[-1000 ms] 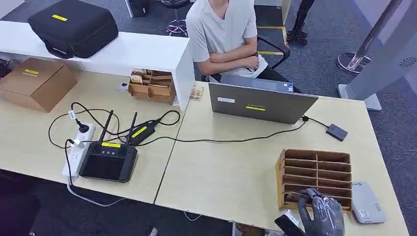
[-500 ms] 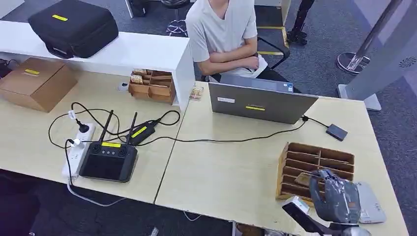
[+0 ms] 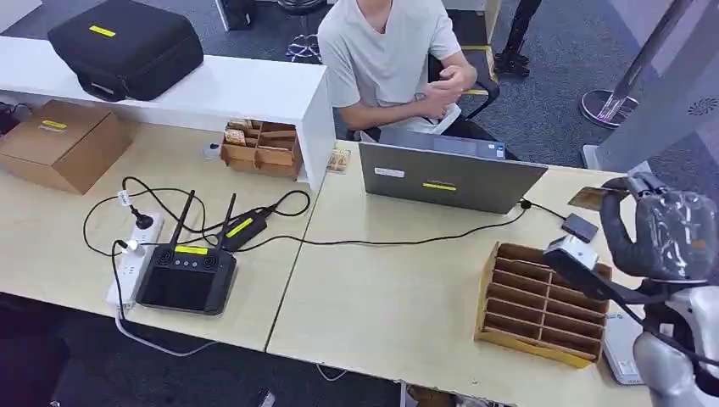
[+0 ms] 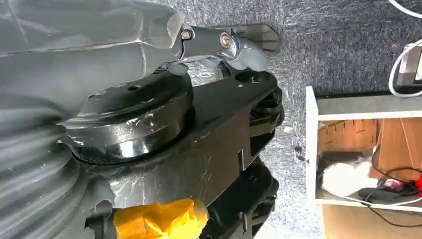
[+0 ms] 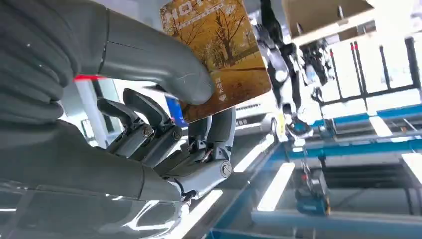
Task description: Pass the card to the sensor for recognition and then transmit it.
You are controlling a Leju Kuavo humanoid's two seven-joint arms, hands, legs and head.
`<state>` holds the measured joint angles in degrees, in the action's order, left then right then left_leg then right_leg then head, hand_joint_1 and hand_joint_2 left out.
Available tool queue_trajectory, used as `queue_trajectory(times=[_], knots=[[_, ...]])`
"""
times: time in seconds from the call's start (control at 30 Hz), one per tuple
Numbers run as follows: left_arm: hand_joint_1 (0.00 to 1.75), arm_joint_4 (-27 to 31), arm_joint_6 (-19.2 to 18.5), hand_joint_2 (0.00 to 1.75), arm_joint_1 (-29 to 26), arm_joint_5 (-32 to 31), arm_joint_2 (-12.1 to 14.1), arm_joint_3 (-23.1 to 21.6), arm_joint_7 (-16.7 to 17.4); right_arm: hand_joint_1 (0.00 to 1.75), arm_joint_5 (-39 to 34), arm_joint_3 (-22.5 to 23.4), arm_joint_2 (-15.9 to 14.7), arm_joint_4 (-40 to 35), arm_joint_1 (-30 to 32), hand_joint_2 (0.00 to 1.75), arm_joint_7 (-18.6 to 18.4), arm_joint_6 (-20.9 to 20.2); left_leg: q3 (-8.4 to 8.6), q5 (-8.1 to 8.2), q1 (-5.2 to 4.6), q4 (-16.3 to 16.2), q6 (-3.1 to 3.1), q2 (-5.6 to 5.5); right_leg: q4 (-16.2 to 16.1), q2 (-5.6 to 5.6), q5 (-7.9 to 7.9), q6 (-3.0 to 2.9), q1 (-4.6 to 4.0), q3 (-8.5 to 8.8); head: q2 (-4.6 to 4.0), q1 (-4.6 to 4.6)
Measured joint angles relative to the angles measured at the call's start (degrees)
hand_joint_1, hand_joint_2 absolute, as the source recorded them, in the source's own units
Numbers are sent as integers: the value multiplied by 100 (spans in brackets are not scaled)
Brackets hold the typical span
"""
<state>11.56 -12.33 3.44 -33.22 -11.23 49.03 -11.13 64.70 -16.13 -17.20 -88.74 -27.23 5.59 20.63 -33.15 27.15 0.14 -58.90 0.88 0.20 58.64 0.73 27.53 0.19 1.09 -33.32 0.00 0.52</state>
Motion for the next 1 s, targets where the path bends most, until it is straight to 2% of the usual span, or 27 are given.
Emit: queue_trajectory(times=[0.1,0.23,0.47,0.73,0.83,0.87,1.0], knots=[[0,0,-13,175,8,-76,2,0,2,175,19,-159,2,235,-586,175,-142,-92,-1,-3,1,0,-1,-3,1,4,0,0,-1,0,0,0],[0,0,-26,175,21,-186,2,-7,15,175,398,-437,57,875,-1356,175,-409,-146,-3,-7,1,0,5,-5,3,5,0,-1,-1,1,0,-2],[0,0,136,175,49,-326,-52,-13,13,175,861,-894,400,2466,-2446,175,-662,-124,-4,-13,1,0,-1,-13,4,11,-6,-6,-1,0,0,0],[0,0,151,175,76,-398,-94,-17,68,175,984,-1165,754,3902,-3068,175,-782,175,-4,-13,0,0,-1,-14,4,12,-6,-6,-1,-1,0,0],[0,0,129,175,79,-387,-101,-15,68,175,981,-1195,804,4142,-3096,175,-776,273,-4,-13,1,0,-1,-16,3,14,-6,-6,-1,-1,0,2],[0,0,127,175,79,-387,-103,-15,68,0,981,-1202,815,4212,-3101,175,-774,282,-4,-13,1,0,-1,-16,3,14,-6,-6,-1,-1,0,-2],[0,0,68,175,77,-382,-101,-13,20,0,964,-1237,833,4421,-3122,175,-736,315,-5,-13,0,0,-1,-17,3,16,-6,-6,-1,-1,0,0]])
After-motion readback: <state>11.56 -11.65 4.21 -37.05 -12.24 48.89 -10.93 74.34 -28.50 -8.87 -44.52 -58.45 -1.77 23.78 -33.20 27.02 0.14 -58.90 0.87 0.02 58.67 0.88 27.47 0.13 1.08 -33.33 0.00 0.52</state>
